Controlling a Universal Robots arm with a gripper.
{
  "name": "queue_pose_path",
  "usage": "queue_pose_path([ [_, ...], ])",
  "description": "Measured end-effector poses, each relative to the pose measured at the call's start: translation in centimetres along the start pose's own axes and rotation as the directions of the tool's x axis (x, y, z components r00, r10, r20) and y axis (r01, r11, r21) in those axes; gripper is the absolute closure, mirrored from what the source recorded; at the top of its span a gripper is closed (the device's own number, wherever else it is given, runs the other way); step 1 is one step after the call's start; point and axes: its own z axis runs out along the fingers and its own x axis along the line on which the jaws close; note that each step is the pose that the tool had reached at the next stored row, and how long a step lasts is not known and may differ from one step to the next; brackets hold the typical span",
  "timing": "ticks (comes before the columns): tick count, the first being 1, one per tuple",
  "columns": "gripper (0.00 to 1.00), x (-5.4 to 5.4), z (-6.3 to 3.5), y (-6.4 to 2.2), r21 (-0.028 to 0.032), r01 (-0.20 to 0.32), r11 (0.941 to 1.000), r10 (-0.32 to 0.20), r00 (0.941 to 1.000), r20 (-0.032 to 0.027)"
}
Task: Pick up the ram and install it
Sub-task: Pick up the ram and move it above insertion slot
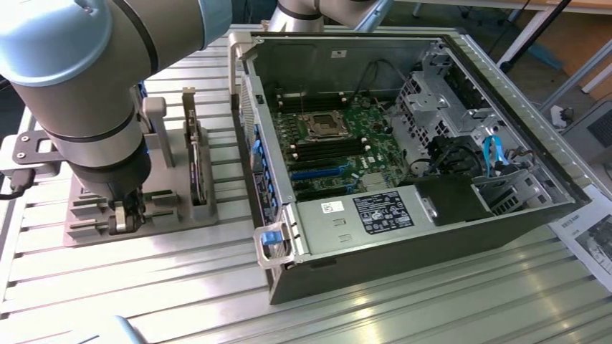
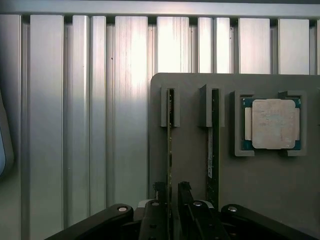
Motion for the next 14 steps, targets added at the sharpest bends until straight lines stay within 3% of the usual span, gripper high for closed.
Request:
queue_pose_path([
  [6,0.78,0.0,0.0,0.0,0.0,0.0,1.0,0.0,1.0,0.0],
  [8,0.88,0.0,0.0,0.0,0.0,0.0,1.0,0.0,1.0,-0.0001],
  [14,0.88,0.0,0.0,0.0,0.0,0.0,1.0,0.0,1.0,0.0],
])
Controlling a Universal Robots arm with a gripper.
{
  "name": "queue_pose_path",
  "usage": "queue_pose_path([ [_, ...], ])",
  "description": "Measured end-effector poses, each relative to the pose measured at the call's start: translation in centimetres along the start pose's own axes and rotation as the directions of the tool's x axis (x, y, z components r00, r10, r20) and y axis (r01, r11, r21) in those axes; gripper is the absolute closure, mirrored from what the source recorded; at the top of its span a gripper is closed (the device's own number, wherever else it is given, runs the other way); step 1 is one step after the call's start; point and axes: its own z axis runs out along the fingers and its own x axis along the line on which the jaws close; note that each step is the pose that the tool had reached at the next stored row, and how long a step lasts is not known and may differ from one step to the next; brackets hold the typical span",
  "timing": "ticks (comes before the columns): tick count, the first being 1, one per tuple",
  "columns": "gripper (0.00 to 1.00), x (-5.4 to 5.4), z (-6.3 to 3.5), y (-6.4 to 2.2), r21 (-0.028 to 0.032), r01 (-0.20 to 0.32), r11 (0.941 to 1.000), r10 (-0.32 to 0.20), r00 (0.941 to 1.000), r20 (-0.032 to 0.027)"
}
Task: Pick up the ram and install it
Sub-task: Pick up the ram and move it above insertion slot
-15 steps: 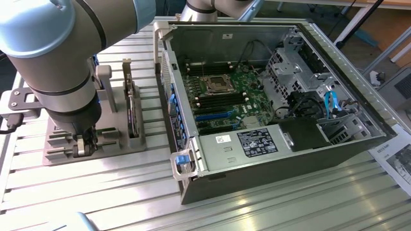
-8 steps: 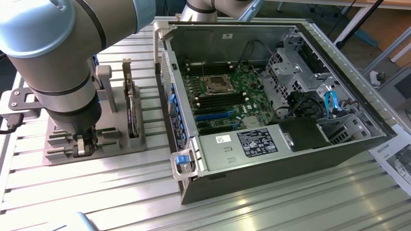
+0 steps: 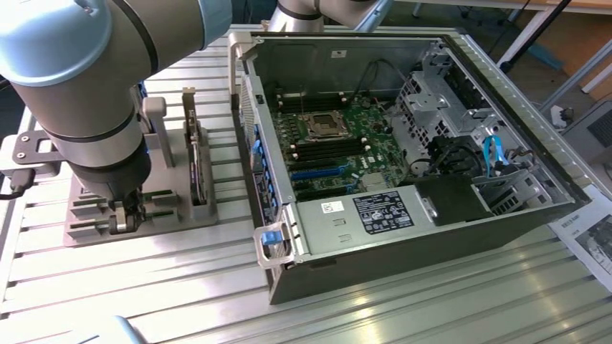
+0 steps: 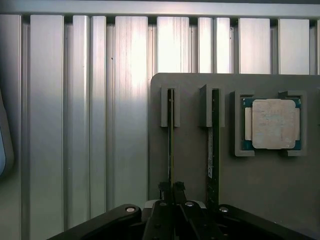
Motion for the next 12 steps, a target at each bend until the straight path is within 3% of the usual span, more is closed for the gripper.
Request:
queue_pose_path([
  [12,0.88,-0.01,-0.31,0.01,0.0,0.0,1.0,0.0,1.0,0.0],
])
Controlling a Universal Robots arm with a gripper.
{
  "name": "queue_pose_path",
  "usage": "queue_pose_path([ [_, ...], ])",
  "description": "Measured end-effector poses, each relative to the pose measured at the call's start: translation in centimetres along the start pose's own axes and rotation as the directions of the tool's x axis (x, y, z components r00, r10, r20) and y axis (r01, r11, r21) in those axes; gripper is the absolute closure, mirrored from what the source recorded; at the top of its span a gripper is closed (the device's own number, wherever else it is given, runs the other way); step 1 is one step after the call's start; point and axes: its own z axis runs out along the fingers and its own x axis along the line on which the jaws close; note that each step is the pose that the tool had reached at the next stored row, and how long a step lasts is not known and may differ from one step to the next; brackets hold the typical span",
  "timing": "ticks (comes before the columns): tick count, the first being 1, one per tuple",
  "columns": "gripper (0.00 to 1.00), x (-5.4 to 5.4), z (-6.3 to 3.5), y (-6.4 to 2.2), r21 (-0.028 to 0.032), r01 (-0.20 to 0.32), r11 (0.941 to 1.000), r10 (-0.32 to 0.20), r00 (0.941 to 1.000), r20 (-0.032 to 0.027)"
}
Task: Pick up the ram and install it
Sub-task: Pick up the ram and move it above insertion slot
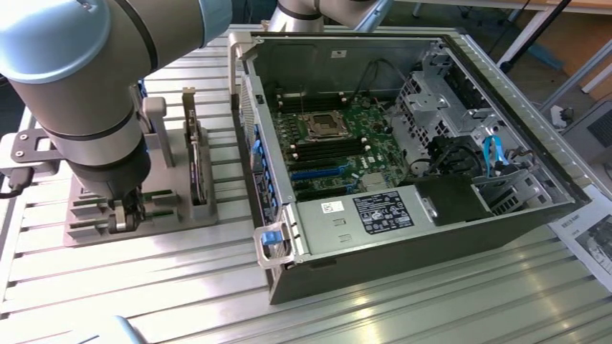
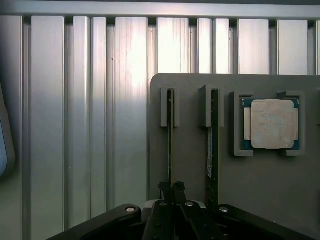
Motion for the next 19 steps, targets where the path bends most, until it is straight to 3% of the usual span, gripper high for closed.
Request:
queue_pose_path([
  [9,0.88,0.0,-1.45,0.06,0.0,0.0,1.0,0.0,1.0,0.0],
  [19,0.88,-0.1,-3.84,0.16,0.0,0.0,1.0,0.0,1.0,0.0],
])
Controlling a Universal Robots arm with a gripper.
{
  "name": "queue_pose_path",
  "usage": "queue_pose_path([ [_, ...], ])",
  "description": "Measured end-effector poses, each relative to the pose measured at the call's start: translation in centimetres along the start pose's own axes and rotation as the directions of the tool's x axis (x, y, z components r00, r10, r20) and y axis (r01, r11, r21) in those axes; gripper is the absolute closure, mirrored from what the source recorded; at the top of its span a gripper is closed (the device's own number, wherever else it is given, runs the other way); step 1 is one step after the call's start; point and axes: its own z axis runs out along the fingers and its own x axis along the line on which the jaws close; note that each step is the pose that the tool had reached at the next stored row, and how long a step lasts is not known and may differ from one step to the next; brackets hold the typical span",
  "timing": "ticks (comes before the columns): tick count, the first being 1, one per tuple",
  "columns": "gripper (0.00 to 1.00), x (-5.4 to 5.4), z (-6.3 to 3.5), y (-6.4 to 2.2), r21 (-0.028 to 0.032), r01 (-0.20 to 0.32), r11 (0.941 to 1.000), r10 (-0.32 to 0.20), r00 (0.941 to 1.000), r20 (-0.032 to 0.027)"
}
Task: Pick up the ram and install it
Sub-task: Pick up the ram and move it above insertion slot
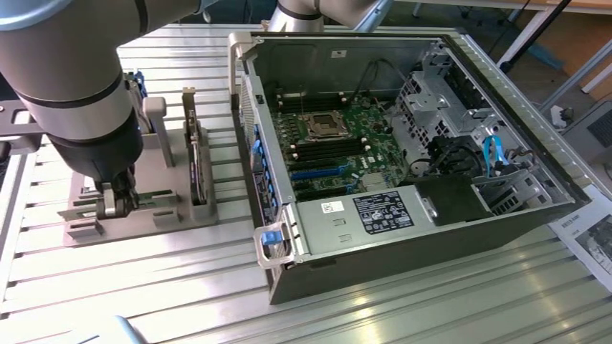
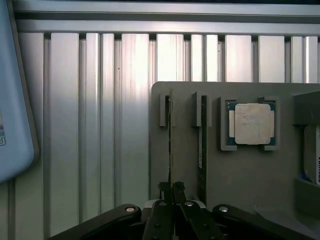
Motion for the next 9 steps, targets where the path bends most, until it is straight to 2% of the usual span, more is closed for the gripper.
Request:
queue_pose_path([
  [9,0.88,-0.1,-2.18,0.04,0.0001,0.0,1.0,0.0,1.0,0.0],
])
